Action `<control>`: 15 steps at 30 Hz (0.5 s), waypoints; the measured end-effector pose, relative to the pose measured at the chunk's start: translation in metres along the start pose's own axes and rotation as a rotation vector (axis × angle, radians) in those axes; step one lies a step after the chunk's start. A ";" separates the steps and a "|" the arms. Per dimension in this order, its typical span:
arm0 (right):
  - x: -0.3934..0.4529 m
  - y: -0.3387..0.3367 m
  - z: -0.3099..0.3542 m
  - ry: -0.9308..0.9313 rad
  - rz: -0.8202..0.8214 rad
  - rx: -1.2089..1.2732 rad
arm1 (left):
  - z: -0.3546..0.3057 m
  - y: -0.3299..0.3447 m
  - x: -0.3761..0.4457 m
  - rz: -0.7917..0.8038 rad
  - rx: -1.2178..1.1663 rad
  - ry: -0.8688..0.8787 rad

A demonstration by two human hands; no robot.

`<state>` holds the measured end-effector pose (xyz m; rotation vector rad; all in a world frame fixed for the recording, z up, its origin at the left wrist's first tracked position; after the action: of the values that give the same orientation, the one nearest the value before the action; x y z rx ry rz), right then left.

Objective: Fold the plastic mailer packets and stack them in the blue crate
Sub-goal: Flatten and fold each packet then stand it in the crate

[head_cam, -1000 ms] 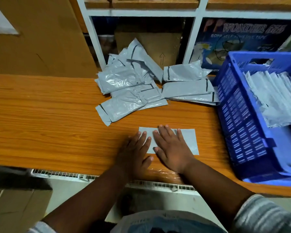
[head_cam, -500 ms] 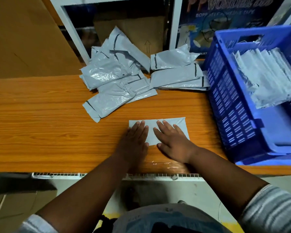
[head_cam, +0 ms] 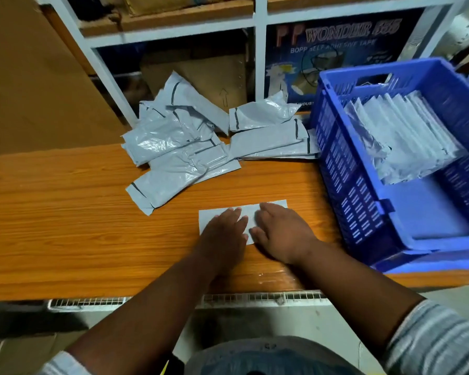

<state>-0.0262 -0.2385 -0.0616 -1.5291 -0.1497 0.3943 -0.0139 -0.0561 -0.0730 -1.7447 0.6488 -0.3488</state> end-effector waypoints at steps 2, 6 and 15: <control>0.004 0.004 0.010 -0.050 -0.085 -0.016 | 0.004 -0.002 0.006 -0.055 -0.045 -0.006; 0.001 0.036 0.017 -0.036 -0.013 -0.043 | 0.016 0.020 -0.010 -0.017 0.063 -0.047; -0.019 0.019 -0.028 0.265 0.140 -0.004 | 0.080 0.013 -0.052 -0.067 -0.004 -0.172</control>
<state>-0.0375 -0.2717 -0.0784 -1.5849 0.1650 0.2980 -0.0152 0.0356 -0.1019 -1.7809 0.4688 -0.2401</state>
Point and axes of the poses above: each hand's wrist, its own x-axis towards the middle knuckle, its own y-axis out of the palm, z = x × y, the point moved 3 cm from there along x, towards the middle knuckle, and after that the axes turned 10 degrees about -x, right-handed, at the moved point
